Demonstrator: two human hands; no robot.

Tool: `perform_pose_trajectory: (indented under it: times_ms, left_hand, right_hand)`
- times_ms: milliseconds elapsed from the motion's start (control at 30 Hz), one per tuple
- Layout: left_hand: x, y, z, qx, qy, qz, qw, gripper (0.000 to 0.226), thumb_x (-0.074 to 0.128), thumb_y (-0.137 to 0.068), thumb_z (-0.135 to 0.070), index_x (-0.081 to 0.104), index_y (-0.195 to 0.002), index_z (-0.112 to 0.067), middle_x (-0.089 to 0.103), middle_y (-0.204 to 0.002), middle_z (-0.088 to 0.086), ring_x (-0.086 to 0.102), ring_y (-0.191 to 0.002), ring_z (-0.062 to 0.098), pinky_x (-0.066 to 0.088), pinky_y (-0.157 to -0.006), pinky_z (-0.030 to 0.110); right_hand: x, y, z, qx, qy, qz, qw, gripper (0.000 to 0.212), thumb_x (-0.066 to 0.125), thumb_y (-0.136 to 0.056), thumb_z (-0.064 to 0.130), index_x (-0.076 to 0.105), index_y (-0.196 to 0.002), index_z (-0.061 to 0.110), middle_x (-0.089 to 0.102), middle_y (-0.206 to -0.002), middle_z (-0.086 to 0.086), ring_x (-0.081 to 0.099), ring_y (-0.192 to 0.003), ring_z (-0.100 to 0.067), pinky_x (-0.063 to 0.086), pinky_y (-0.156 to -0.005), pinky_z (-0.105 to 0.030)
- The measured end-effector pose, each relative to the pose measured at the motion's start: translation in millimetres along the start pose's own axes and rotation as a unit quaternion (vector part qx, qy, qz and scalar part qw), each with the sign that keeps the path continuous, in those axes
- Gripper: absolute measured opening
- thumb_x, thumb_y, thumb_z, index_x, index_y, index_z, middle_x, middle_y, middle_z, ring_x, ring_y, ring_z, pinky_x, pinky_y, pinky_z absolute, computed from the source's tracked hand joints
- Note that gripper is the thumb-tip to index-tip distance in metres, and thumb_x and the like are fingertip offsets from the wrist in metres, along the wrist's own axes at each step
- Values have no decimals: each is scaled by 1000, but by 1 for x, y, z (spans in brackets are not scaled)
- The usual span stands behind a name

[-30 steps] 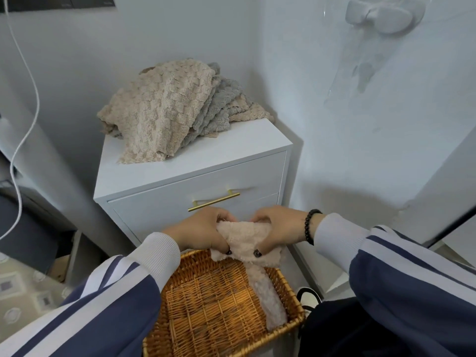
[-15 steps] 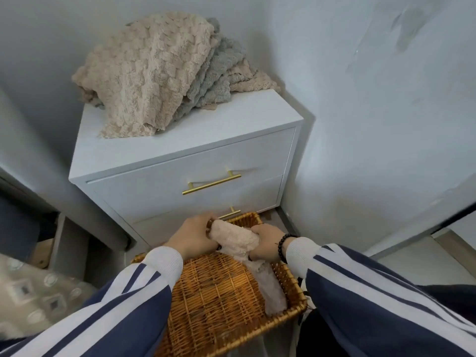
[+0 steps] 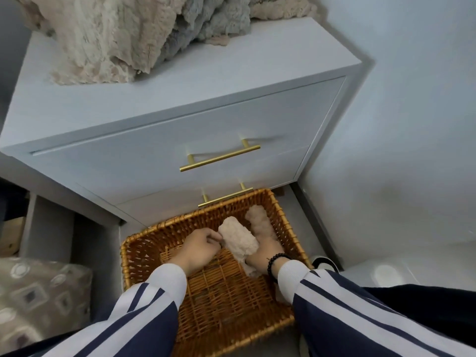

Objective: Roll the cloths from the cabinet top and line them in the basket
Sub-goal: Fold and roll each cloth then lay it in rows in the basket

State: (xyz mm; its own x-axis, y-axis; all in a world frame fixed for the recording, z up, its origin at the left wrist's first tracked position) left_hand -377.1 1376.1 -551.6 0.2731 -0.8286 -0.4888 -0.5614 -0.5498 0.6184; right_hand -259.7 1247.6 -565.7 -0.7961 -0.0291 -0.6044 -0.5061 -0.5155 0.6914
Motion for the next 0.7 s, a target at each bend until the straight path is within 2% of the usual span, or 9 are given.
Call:
perform_pose_trajectory:
  times_ms: [100,200,233,300,367,467,567,633,700]
  left_hand:
    - [11,-13,7,-35,65,7,997,17,53,-90,-5,62,-100,-16,70,-87,6,68,-90,25,51,-75,31]
    - [22,-22,8,-68,138,20,988,19,51,-94,-5,61,-86,-20,64,-87,4,64,-82,19,49,-71,30]
    - [26,-26,10,-78,155,29,984,20,50,-94,-7,60,-86,-21,64,-89,5,62,-81,18,47,-69,30]
    - [34,-34,12,-99,192,40,976,13,51,-96,-12,61,-97,-21,65,-95,3,63,-82,15,47,-68,29]
    - [42,-42,13,-123,231,51,964,10,51,-96,-18,57,-101,-24,65,-96,-3,65,-86,14,48,-69,29]
    - [53,-54,11,-138,278,62,949,8,49,-97,-21,54,-95,-27,64,-93,-2,64,-93,21,47,-77,33]
    - [60,-67,10,-146,281,61,947,7,47,-98,-25,49,-105,-25,61,-100,-1,60,-105,25,48,-90,38]
    - [65,-72,9,-153,284,67,944,20,47,-98,-29,48,-118,-27,58,-114,2,57,-112,26,49,-93,39]
    - [72,-75,8,-161,288,77,941,34,46,-97,-30,47,-131,-24,56,-126,4,55,-115,26,49,-92,39]
  right_hand:
    - [13,-13,0,15,20,-4,1000,22,57,-89,25,61,-108,15,64,-109,-5,60,-101,-24,49,-86,-28]
    - [27,-29,1,19,7,-15,1000,8,54,-91,22,60,-94,16,67,-105,-6,60,-88,-22,49,-77,-28]
    - [31,-35,2,21,-2,-18,1000,7,54,-91,21,59,-89,16,67,-98,-5,58,-82,-20,49,-72,-28]
    - [35,-41,4,25,-24,-30,999,10,55,-89,20,61,-94,13,65,-86,-3,57,-77,-19,47,-65,-28]
    - [38,-48,5,33,-47,-50,997,12,56,-86,20,63,-92,12,68,-87,-6,63,-78,-23,50,-63,-30]
    - [41,-57,5,41,-63,-75,994,12,54,-88,20,57,-76,19,69,-87,-6,64,-77,-23,52,-65,-30]
    - [40,-60,1,34,-98,-104,989,20,50,-92,18,51,-74,25,66,-89,-4,61,-80,-20,50,-69,-29]
    - [39,-61,-3,29,-124,-110,986,23,49,-93,17,48,-73,28,65,-89,-4,59,-81,-19,45,-69,-27]
    - [42,-64,-8,22,-138,-105,985,17,50,-92,15,50,-79,26,62,-87,-1,59,-82,-19,43,-69,-26]
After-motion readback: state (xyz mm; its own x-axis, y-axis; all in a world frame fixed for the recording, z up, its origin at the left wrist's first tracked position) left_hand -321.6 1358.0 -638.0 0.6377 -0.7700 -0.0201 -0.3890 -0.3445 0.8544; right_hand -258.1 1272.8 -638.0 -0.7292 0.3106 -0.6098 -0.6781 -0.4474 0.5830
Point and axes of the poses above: each hand's wrist, its own y-axis away from the middle knuckle, its own x-axis out of the palm, z = x × y, the point moved 6 cm from there along -y, towards the middle knuckle
